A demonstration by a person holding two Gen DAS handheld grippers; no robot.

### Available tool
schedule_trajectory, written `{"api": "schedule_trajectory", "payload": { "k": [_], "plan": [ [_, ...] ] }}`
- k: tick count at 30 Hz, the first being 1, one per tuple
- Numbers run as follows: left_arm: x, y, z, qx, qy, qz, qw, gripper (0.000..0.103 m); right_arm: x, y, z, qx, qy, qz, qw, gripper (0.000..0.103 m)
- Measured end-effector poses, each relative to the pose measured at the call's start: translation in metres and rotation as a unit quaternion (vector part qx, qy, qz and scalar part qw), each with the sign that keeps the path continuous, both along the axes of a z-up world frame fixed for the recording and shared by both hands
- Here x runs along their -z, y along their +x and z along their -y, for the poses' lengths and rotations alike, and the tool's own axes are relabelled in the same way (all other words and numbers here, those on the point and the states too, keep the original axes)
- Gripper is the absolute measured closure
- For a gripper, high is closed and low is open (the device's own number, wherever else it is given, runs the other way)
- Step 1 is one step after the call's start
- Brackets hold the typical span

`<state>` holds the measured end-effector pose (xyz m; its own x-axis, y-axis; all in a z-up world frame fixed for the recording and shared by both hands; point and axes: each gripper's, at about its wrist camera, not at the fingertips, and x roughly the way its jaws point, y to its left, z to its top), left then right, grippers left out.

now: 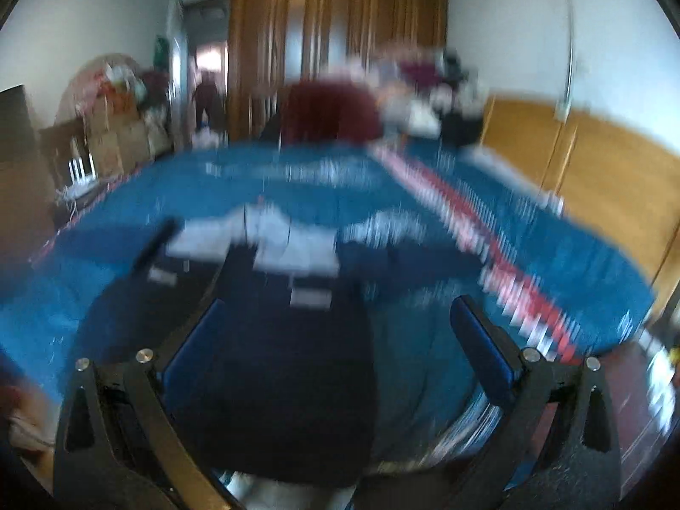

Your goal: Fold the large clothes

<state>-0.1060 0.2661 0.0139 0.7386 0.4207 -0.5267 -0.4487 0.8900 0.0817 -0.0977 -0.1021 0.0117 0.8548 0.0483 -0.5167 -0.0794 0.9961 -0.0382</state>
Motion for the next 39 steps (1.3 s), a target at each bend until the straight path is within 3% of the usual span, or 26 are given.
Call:
{"api": "schedule_trajectory", "payload": {
  "k": [4, 9, 14, 17, 20, 23, 32, 39],
  "plan": [
    [0.067, 0.034, 0.024, 0.019, 0.023, -0.082, 0.9962, 0.001, 0.030, 0.004, 0.003, 0.018, -0.009, -0.039, 0.999, 0.000],
    [0.154, 0.091, 0.017, 0.015, 0.039, -0.166, 0.9852, 0.001, 0.077, 0.057, 0.005, 0.022, 0.002, -0.083, 0.996, 0.000],
    [0.207, 0.132, 0.006, 0.002, 0.052, -0.207, 0.9769, 0.003, 0.138, 0.123, -0.016, -0.008, 0.006, -0.138, 0.990, 0.000],
    [0.219, 0.153, 0.006, 0.000, 0.056, -0.206, 0.9770, 0.003, 0.174, 0.160, -0.038, -0.024, 0.004, -0.186, 0.982, 0.000],
    [0.230, 0.167, 0.004, 0.000, 0.059, -0.207, 0.9765, 0.000, 0.198, 0.171, -0.049, -0.028, -0.010, -0.208, 0.978, 0.000],
    [0.236, 0.163, 0.000, 0.003, 0.046, -0.191, 0.9804, 0.000, 0.214, 0.171, -0.044, -0.024, 0.009, -0.219, 0.975, 0.000],
    [0.241, 0.157, 0.012, -0.005, 0.082, -0.172, 0.9816, 0.000, 0.219, 0.138, -0.034, -0.020, 0.014, -0.182, 0.983, 0.000],
    [0.241, 0.154, 0.014, -0.006, 0.085, -0.169, 0.9819, 0.000, 0.217, 0.144, -0.047, -0.012, 0.013, -0.181, 0.983, 0.000]
  ]
}}
